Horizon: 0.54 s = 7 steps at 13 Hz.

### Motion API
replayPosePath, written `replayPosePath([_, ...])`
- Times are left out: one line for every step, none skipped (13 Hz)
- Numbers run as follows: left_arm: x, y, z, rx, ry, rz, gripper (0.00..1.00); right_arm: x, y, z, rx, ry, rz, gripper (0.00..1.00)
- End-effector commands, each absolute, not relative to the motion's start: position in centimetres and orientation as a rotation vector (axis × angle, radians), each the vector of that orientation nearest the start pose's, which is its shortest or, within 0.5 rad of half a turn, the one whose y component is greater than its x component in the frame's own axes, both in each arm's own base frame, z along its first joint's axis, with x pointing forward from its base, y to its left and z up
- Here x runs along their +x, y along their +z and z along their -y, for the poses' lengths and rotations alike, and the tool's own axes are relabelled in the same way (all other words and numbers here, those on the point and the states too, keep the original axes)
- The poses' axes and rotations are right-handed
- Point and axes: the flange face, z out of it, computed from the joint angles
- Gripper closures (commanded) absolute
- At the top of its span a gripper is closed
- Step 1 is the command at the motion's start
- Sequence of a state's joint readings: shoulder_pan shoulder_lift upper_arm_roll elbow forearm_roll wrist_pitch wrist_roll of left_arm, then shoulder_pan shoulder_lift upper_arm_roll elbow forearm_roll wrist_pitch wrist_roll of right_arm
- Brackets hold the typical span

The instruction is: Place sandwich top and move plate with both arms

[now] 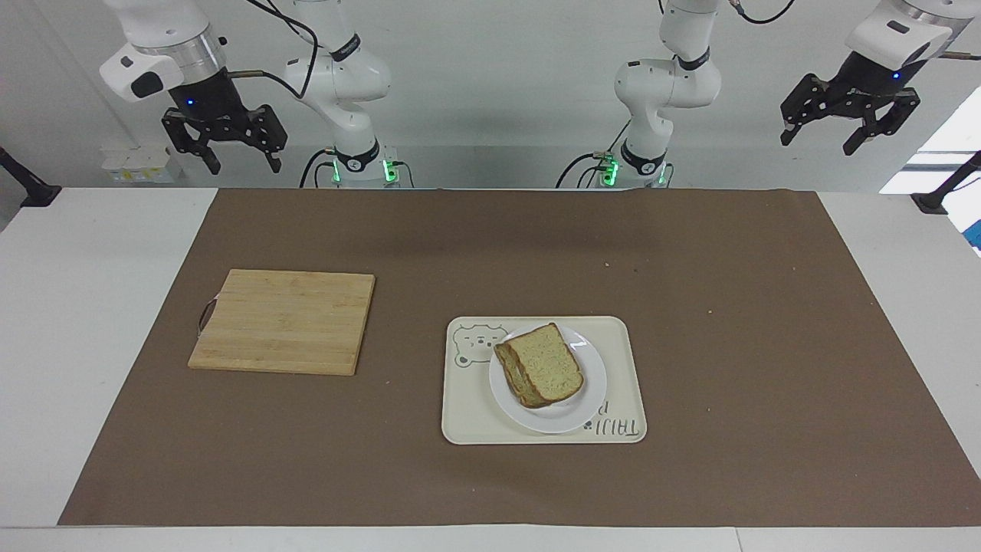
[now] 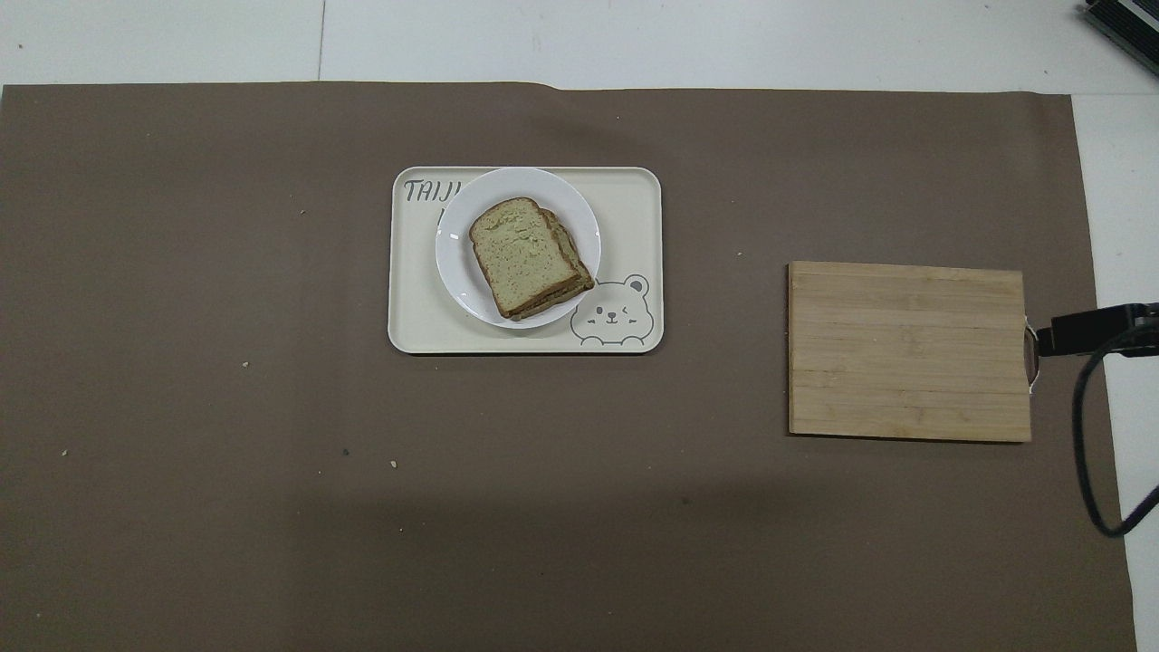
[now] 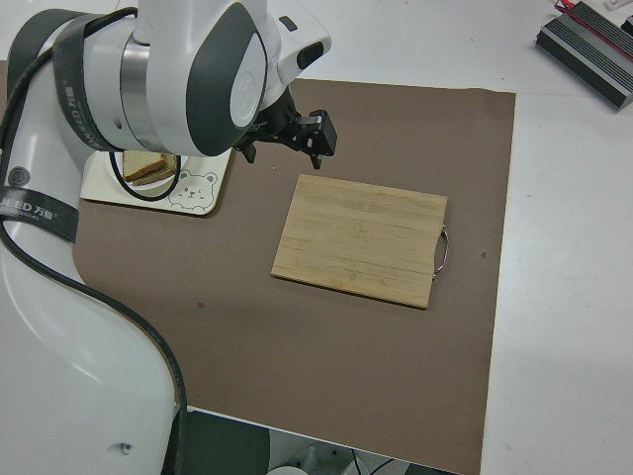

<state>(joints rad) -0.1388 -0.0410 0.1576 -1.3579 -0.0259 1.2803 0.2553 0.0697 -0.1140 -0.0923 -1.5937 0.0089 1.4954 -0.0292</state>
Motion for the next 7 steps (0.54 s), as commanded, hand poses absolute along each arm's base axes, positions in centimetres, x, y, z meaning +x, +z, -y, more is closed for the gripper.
replayPosePath([49.8, 71.7, -0.5, -3.122, 0.042, -0.386, 0.00, 51.2, 67.0, 1.6, -3.129, -0.070, 0.049, 0.00])
replayPosePath([49.7, 71.7, -0.6, -3.120, 0.040, -0.388, 0.00, 51.6, 66.4, 1.8, -3.136, -0.039, 0.046, 0.00])
replayPosePath([49.8, 71.8, -0.6, -3.121, 0.037, -0.386, 0.00, 51.8, 66.1, 1.9, -3.137, -0.007, 0.044, 0.00])
replayPosePath([49.7, 71.8, -0.6, -3.120, 0.032, -0.394, 0.00, 52.4, 66.7, 2.1, -3.137, -0.021, 0.041, 0.00])
replayPosePath([49.7, 71.8, -0.7, -3.120, 0.035, -0.403, 0.00, 52.9, 66.6, 2.4, -3.140, -0.014, 0.033, 0.00])
replayPosePath([49.7, 71.8, -0.7, -3.119, 0.035, -0.410, 0.00, 53.1, 66.5, 2.4, -3.141, -0.007, 0.033, 0.00])
replayPosePath([49.7, 71.8, -0.7, -3.119, 0.035, -0.410, 0.00, 53.1, 66.6, 2.3, -3.133, -0.019, 0.034, 0.00])
